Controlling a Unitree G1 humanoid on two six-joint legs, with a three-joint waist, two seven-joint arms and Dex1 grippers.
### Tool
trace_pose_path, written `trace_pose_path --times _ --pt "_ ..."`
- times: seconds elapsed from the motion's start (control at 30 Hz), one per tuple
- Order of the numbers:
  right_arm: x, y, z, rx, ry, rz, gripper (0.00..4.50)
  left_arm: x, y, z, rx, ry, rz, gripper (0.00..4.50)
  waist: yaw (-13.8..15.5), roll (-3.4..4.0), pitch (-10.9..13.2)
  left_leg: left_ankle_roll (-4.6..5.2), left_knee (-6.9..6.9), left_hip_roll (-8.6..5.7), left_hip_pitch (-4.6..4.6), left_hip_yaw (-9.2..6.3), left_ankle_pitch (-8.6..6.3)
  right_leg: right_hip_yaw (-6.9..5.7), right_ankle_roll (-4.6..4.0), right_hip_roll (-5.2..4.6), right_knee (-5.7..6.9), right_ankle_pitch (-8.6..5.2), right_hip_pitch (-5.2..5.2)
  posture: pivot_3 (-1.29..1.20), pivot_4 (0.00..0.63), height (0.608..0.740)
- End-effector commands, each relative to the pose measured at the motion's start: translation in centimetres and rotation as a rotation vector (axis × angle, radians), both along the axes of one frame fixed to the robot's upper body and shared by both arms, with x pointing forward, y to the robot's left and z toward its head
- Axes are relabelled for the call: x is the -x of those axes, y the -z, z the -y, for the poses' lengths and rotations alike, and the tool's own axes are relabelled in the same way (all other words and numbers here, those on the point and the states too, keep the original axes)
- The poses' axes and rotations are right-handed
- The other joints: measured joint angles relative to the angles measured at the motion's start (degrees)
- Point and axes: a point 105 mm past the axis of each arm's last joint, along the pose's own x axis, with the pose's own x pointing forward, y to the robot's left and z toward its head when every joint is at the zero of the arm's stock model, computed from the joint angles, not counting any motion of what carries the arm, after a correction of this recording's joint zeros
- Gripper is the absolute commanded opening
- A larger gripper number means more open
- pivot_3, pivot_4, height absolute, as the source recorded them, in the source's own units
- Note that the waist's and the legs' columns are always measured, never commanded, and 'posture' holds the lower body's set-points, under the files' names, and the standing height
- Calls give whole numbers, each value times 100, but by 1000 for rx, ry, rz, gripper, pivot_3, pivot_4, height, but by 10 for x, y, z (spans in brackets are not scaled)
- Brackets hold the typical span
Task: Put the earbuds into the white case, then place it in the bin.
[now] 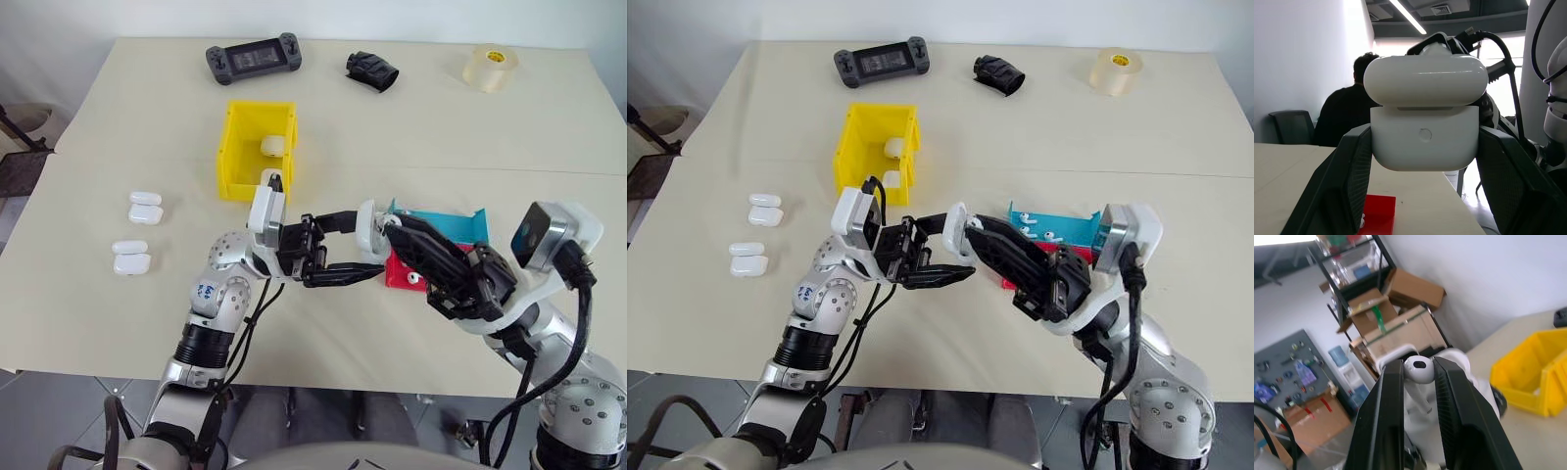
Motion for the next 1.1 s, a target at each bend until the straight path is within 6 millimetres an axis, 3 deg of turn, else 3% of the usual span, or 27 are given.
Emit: trace_pose_path --times 0.03,1.03,1.07,1.1 --pt "7 -4 -4 2 -12 56 497 6 -12 1 35 23 37 2784 0 0 0 0 0 0 0 0 0 0 0 1 0 0 0 0 150 740" --pt "-7 14 3 37 16 -15 497 3 -23 0 85 -3 49 2784 5 0 0 0 0 3 1 -1 0 0 0 -1 -1 0 1 0 150 740" --pt "-9 14 5 35 40 -14 1226 4 -23 0 85 -3 51 2784 7 -1 0 0 0 2 1 -1 0 1 0 -1 -1 0 1 0 150 740" --pt "-8 14 5 21 20 -29 1544 4 -23 0 85 -2 53 2784 6 -2 -1 0 0 2 1 -1 0 0 0 -1 -1 0 2 0 150 740"
